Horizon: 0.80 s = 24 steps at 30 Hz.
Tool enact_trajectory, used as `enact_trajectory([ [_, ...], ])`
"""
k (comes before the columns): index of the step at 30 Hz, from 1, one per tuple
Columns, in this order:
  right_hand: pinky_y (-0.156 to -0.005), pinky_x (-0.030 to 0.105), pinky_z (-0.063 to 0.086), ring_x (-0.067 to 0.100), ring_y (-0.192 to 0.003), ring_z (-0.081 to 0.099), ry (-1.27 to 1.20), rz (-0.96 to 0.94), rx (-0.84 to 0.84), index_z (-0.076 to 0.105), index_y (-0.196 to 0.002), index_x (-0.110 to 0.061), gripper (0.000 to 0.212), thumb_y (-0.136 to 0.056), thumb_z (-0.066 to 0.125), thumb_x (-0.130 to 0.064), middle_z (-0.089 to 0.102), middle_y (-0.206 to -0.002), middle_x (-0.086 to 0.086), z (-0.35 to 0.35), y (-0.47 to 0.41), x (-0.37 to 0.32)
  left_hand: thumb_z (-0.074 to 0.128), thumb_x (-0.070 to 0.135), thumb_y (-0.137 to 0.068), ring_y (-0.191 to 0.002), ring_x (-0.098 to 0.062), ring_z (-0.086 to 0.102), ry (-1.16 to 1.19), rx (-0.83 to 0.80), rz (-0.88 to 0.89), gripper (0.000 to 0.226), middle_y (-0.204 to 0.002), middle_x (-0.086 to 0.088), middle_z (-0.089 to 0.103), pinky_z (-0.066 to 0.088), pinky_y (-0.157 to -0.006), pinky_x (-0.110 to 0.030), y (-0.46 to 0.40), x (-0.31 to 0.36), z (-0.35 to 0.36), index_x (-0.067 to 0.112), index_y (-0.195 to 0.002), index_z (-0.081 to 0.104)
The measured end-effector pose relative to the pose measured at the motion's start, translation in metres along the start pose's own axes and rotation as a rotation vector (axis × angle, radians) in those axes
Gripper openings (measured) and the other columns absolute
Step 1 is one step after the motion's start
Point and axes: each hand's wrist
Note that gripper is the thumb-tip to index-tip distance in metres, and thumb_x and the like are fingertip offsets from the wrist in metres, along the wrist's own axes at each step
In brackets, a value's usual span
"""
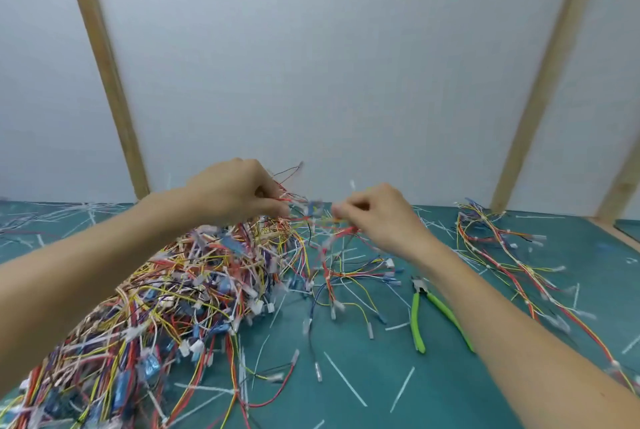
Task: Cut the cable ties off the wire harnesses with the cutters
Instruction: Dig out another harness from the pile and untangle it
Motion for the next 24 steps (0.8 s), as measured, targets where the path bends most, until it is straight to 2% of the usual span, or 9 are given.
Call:
enact_trajectory([
  [2,-0.068,0.036,0.052,0.024,-0.071,0.068,0.057,0.012,0.090,0.077,-0.080,-0.012,0.032,-0.097,0.065,-0.035,0.071,-0.068,0.005,0.011,0.002,-0.008,0.071,0.055,-0.086,-0.047,-0.002,0.053,0.030,-0.004,0.051,0.034,-0.053,0.009,0.063,0.038,-0.048,-0.025,0.002,0.009,0.001,0.025,-0.070,0.072],
  [5,-0.060,0.028,0.051,0.011,-0.062,0.064,0.045,-0.146,-0.298,0.076,-0.082,-0.013,0.025,-0.100,0.063,-0.026,0.073,-0.070,-0.002,0.025,0.011,-0.027,0.061,0.050,-0.094,-0.069,-0.015,0.066,-0.200,0.085,0.063,0.037,-0.065,0.004,0.069,0.041,-0.056,-0.029,0.003,0.025,0.005,0.019,-0.076,0.069],
  [6,-0.054,0.022,0.046,0.003,-0.055,0.058,-0.060,-0.138,-0.300,0.076,-0.082,-0.015,0.024,-0.101,0.063,-0.021,0.070,-0.064,-0.008,0.019,0.007,-0.028,0.057,0.048,-0.098,-0.076,-0.023,0.067,-0.267,0.136,0.042,0.038,-0.071,0.002,0.070,0.041,-0.059,-0.031,0.004,0.027,0.005,0.017,-0.077,0.066],
  [9,-0.054,0.018,0.039,-0.006,-0.050,0.054,-0.320,-0.040,0.127,0.076,-0.084,-0.018,0.020,-0.100,0.063,-0.015,0.064,-0.061,-0.014,0.008,-0.004,-0.013,0.049,0.043,-0.103,-0.085,-0.029,0.068,-0.224,0.250,-0.080,0.036,-0.080,0.000,0.074,0.050,-0.070,-0.036,0.008,0.027,-0.002,0.016,-0.083,0.062],
  [12,-0.056,0.018,0.042,0.000,-0.057,0.060,-0.150,-0.188,-0.150,0.076,-0.084,-0.012,0.020,-0.099,0.065,-0.017,0.066,-0.063,-0.010,0.028,0.014,-0.021,0.046,0.043,-0.104,-0.091,-0.029,0.068,-0.150,0.216,-0.095,0.032,-0.086,-0.001,0.076,0.053,-0.079,-0.042,0.010,0.031,-0.005,0.017,-0.090,0.060],
  [15,-0.065,0.034,0.054,0.010,-0.066,0.070,-0.232,-0.097,0.187,0.076,-0.084,-0.017,0.021,-0.099,0.063,-0.019,0.073,-0.071,-0.007,0.028,0.010,-0.012,0.040,0.042,-0.106,-0.089,-0.028,0.070,-0.064,0.229,-0.055,0.031,-0.086,0.002,0.076,0.054,-0.078,-0.044,0.012,0.030,0.001,0.019,-0.094,0.057],
  [17,-0.070,0.039,0.055,0.017,-0.068,0.071,-0.142,-0.162,0.029,0.073,-0.082,-0.020,0.021,-0.100,0.063,-0.018,0.071,-0.069,-0.006,0.027,0.010,-0.010,0.039,0.041,-0.106,-0.088,-0.032,0.069,-0.148,0.290,-0.104,0.030,-0.086,-0.003,0.075,0.053,-0.075,-0.045,0.008,0.024,0.003,0.017,-0.096,0.054],
  [21,-0.067,0.032,0.049,0.006,-0.068,0.066,-0.333,-0.008,0.462,0.070,-0.084,-0.019,0.022,-0.102,0.058,-0.015,0.069,-0.071,-0.012,0.018,0.008,0.012,0.046,0.038,-0.104,-0.082,-0.039,0.066,-0.362,0.357,-0.160,0.028,-0.083,-0.013,0.070,0.041,-0.059,-0.038,0.002,0.003,0.005,0.016,-0.088,0.045],
  [24,-0.064,0.025,0.048,-0.001,-0.067,0.065,-0.408,0.096,0.540,0.065,-0.080,-0.025,0.027,-0.103,0.057,-0.015,0.070,-0.075,-0.015,0.009,0.006,0.034,0.053,0.027,-0.101,-0.078,-0.039,0.066,-0.525,0.378,-0.208,0.020,-0.077,-0.014,0.064,0.030,-0.054,-0.033,-0.006,-0.018,0.005,0.014,-0.086,0.048],
])
Point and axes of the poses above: each hand's wrist, its own y-axis away from the middle knuckle, its own z-axis out of the palm, x = y × z
